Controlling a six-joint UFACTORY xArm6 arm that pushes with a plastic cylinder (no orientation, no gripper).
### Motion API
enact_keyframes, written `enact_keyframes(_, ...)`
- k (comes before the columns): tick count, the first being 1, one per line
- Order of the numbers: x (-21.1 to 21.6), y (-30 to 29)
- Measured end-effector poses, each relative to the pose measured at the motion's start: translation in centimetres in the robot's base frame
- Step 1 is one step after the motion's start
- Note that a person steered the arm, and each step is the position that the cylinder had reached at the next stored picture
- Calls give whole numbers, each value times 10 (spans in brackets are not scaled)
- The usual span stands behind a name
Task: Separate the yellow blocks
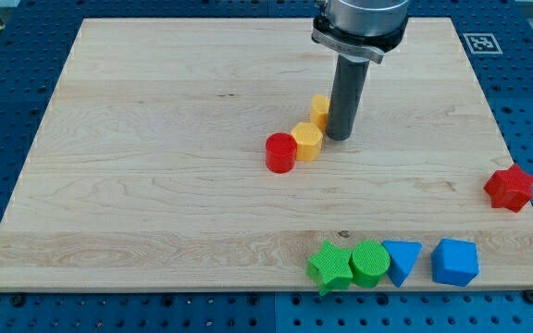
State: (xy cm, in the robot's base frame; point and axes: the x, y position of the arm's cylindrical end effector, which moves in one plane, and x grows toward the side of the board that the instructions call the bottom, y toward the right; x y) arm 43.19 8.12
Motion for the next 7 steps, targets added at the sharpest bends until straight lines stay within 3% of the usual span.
enact_keyframes(7,-14,-60)
